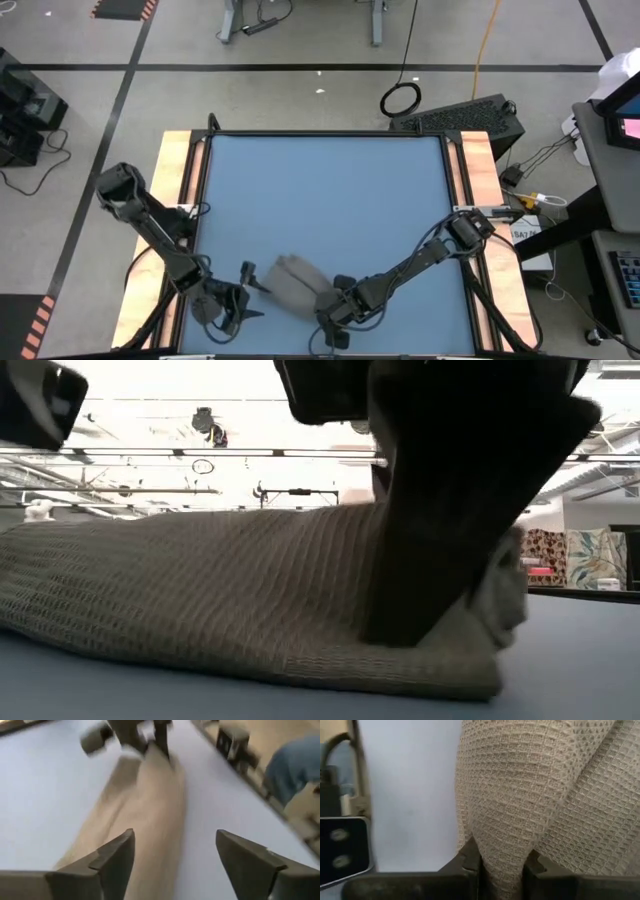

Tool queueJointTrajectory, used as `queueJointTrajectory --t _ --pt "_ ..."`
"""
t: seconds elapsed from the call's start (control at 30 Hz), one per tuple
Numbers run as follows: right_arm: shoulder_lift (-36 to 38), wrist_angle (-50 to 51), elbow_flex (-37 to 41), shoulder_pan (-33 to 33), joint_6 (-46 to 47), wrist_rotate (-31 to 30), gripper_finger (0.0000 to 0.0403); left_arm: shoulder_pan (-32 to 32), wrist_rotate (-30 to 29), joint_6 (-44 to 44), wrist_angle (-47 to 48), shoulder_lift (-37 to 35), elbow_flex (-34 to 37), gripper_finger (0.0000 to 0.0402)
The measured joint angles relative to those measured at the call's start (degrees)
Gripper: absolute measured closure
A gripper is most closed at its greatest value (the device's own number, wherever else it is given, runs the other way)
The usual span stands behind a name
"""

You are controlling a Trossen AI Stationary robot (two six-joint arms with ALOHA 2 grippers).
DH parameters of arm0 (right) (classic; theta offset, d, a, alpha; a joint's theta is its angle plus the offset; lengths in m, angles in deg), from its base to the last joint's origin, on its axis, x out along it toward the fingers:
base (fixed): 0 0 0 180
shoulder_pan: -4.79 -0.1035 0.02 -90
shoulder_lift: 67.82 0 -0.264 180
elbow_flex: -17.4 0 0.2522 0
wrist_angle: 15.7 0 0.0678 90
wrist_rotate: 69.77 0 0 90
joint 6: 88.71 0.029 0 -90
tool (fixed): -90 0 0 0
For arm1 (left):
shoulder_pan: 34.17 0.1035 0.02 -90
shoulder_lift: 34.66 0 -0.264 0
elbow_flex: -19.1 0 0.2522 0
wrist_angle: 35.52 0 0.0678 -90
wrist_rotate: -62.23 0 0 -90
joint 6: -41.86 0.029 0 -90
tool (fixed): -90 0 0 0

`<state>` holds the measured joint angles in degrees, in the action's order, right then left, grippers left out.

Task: Roll towel
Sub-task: Roll the gray towel

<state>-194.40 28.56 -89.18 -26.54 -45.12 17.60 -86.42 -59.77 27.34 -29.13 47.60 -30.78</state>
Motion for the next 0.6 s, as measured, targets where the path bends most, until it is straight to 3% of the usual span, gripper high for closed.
queueJointTrajectory --t 0.13,0.3,0.6 --pt "1.12 -0.05 0.0 0.21 0.61 1.58 0.0353 0.11 -0.24 0.72 0.14 4.8 0.0 0.009" --pt "1.2 0.0 -0.02 1.01 0.33 3.18 0.0353 1.0 -5.72 6.53 -1.43 10.33 0.0 0.0069" --pt "1.22 0.11 -0.15 2.27 -2.72 4.24 0.0353 4.46 -0.16 7.35 -2.61 16.15 -0.22 0.0088"
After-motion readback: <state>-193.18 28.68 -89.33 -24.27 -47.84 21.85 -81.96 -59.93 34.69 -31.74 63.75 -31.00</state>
